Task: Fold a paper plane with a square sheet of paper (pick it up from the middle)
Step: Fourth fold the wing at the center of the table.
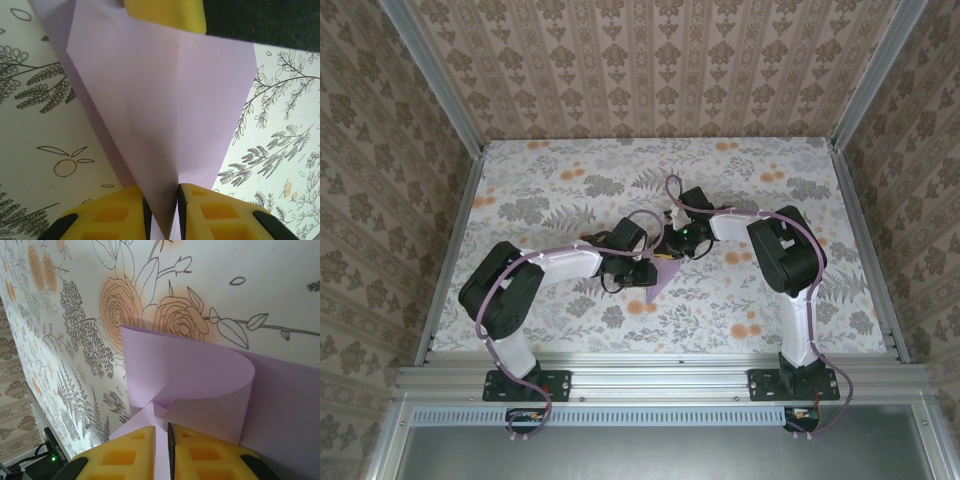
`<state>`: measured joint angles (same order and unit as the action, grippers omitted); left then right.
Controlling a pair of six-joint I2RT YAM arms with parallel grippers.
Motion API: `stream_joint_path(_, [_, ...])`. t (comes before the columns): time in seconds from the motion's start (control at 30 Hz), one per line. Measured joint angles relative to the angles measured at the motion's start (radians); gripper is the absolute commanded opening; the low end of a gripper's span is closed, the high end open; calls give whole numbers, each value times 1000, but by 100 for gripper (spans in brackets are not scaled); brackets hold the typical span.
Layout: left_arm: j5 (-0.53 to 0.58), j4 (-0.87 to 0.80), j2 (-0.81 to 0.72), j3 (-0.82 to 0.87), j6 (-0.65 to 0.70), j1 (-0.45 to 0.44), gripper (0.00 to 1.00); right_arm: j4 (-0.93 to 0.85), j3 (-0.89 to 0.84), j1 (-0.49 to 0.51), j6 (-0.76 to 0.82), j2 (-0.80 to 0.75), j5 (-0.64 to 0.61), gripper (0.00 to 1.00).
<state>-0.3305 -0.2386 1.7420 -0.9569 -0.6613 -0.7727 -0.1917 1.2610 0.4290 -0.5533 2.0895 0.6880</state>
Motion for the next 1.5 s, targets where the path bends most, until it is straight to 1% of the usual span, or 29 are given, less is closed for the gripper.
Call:
stream_joint_path(0.13, [-6, 1, 0, 0, 0, 0, 23, 1, -1, 0, 0, 0, 0, 19])
stream_joint_path(0.27, [-6, 0, 0, 0, 0, 0, 26, 1, -1, 0, 0, 0, 0, 19])
stream_joint_path(0.53, [-1, -20, -11, 0, 3, 0, 38, 1, -1, 0, 0, 0, 0, 18])
stream_joint_path(0.73, [4, -37, -78, 0, 3, 0, 42, 1, -1, 0, 0, 0, 0, 19])
stream_joint_path(0.83, [6, -48, -116, 0, 3, 0, 43, 1, -1, 0, 0, 0, 0, 18])
stream_joint_path(0.97, [18, -78, -127, -17, 3, -9, 41, 1, -1, 0, 0, 0, 0, 18])
stream_joint_path(1.2, [23, -90, -108, -55, 5, -32, 27, 2, -2, 0, 0, 0, 0, 18])
stream_joint_path(1.5, [20, -87, -14, -65, 11, -45, 25, 2, -2, 0, 0, 0, 0, 18])
